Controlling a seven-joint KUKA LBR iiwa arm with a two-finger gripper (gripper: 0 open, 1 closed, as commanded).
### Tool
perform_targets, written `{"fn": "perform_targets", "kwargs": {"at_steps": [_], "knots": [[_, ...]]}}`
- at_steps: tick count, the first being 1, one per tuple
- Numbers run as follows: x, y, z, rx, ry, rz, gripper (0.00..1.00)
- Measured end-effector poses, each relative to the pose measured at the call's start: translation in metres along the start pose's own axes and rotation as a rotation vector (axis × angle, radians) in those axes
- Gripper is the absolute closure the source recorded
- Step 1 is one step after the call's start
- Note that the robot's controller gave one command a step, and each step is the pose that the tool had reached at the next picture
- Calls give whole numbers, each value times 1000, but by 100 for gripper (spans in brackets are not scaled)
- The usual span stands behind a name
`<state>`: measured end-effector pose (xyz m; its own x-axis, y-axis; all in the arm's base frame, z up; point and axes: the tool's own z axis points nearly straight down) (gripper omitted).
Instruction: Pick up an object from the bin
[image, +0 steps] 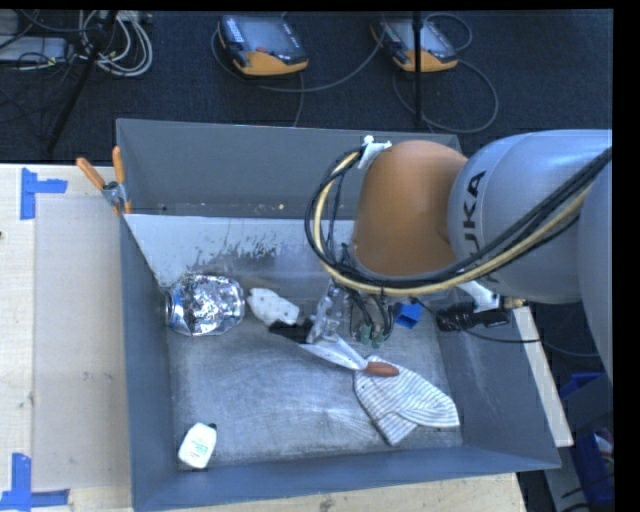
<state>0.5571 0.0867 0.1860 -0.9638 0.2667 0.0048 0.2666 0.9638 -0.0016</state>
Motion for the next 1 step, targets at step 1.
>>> {"fn": "perform_targets", "kwargs": {"at_steps": [1], "knots": [[-1, 3, -30, -2, -8, -26, 100]]}}
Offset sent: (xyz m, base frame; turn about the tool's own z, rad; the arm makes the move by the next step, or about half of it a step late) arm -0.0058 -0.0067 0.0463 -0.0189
